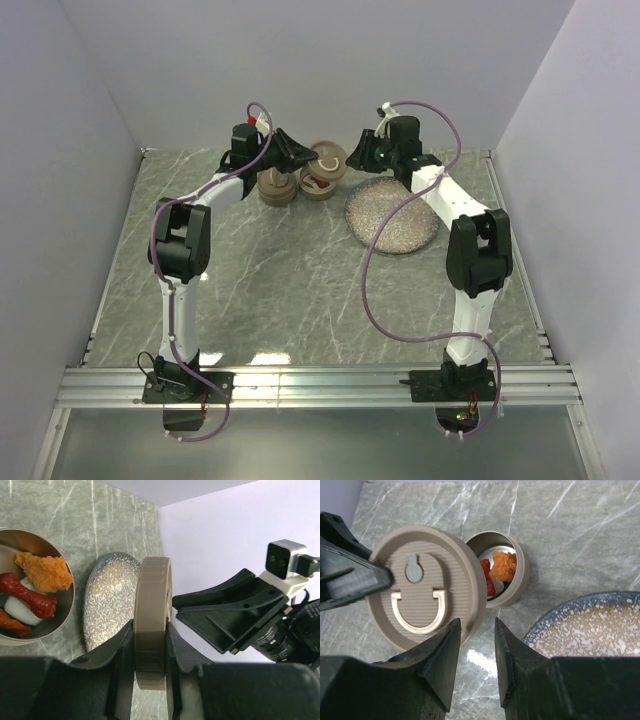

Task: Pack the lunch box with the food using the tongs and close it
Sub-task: Pass the lid of the lunch box from the left arm to the right

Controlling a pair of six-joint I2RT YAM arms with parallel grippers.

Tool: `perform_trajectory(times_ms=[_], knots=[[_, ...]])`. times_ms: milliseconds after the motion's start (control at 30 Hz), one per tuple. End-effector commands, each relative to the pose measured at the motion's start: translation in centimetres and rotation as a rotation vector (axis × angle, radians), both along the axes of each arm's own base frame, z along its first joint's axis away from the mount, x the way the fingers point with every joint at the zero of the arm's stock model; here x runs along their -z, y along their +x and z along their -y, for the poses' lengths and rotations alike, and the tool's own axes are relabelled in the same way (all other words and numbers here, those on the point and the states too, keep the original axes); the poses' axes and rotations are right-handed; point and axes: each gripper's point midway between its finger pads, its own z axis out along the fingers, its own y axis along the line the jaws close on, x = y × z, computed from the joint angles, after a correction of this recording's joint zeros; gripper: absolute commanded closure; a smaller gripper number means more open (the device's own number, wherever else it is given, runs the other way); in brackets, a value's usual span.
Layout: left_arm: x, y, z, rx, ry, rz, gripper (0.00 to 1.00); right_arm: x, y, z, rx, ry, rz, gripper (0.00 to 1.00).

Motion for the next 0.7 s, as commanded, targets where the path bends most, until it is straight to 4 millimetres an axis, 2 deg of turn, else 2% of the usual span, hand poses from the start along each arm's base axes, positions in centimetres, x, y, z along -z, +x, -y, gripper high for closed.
perform_trajectory(times_ms=[0,267,467,667], knots=[[-5.8,-0.9,0.3,0.029,-0.055,0.126,1.00,1.2,0.0,-0.1,-0.005,-0.025,-0.010,0.59],[-6.1,-1.3,0.8,0.053,-0.065,0.134,1.00,2.2,-0.3,-1.0,-0.034,-0.024,-0.039,0.60],[-6.1,-1.5,1.2,0.076,-0.085,0.135,1.00,2.1,-0.5,-1.8,-0.060,-0.007,-0.046,0.61],[-6.4,-1.7,1.5,0.089,-0.093,0.147,1.00,2.0,-0.7,-2.6,-0.089,0.017,-0.052,0.67]])
